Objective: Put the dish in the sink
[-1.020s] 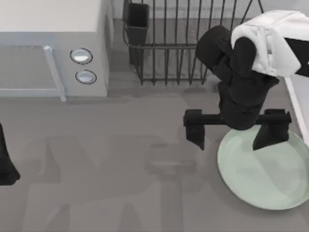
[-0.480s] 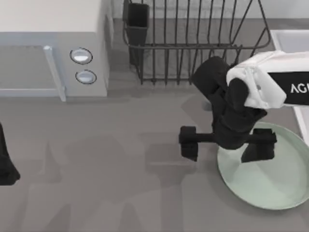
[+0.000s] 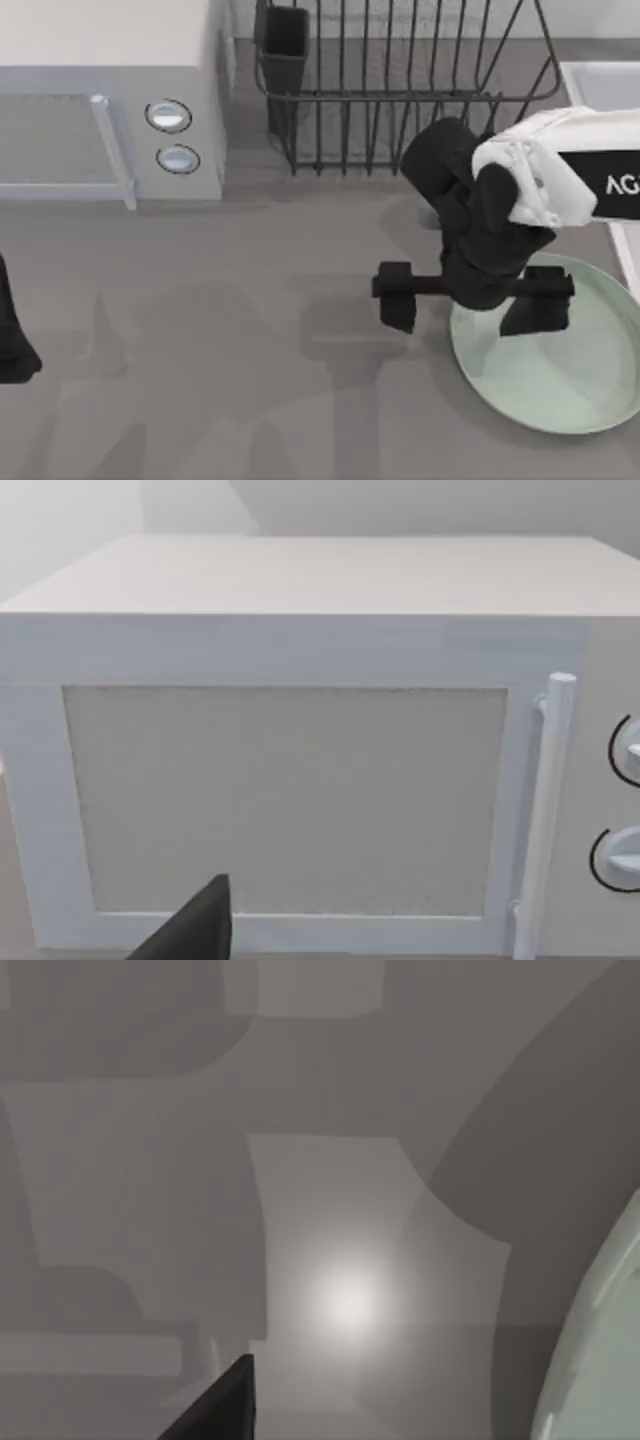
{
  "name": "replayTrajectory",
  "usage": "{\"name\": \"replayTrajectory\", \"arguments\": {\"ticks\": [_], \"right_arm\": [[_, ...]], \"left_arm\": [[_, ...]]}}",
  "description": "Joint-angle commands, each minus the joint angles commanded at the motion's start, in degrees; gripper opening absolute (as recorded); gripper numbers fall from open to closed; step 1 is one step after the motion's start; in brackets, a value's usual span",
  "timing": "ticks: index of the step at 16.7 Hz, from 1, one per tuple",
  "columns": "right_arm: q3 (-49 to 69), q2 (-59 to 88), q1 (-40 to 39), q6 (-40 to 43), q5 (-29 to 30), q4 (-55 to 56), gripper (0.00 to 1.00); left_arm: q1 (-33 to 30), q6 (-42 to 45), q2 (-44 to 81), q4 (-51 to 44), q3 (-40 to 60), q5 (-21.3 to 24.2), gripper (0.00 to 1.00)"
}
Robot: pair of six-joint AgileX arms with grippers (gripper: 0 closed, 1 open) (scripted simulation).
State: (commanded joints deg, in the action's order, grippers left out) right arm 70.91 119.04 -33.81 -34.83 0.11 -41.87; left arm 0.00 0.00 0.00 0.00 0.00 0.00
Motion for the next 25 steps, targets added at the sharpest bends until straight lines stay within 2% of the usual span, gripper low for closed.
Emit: {"name": "replayTrajectory", "arguments": {"ticks": [10, 18, 20, 25], "right_arm": [[0.00, 0.00, 0.00, 0.00, 0.00, 0.00, 0.02], [0.00, 0.00, 0.00, 0.00, 0.00, 0.00, 0.00], [0.52, -5.46, 0.89, 0.50, 1.04, -0.32, 0.00], [9.94, -4.07, 0.66, 0.25, 1.05, -9.57, 0.00]], "left_arm": [[0.00, 0.00, 0.00, 0.00, 0.00, 0.00, 1.00], [0.00, 0.00, 0.00, 0.00, 0.00, 0.00, 1.00], [0.00, 0.00, 0.00, 0.00, 0.00, 0.00, 1.00], [0.00, 0.00, 0.00, 0.00, 0.00, 0.00, 1.00]]}}
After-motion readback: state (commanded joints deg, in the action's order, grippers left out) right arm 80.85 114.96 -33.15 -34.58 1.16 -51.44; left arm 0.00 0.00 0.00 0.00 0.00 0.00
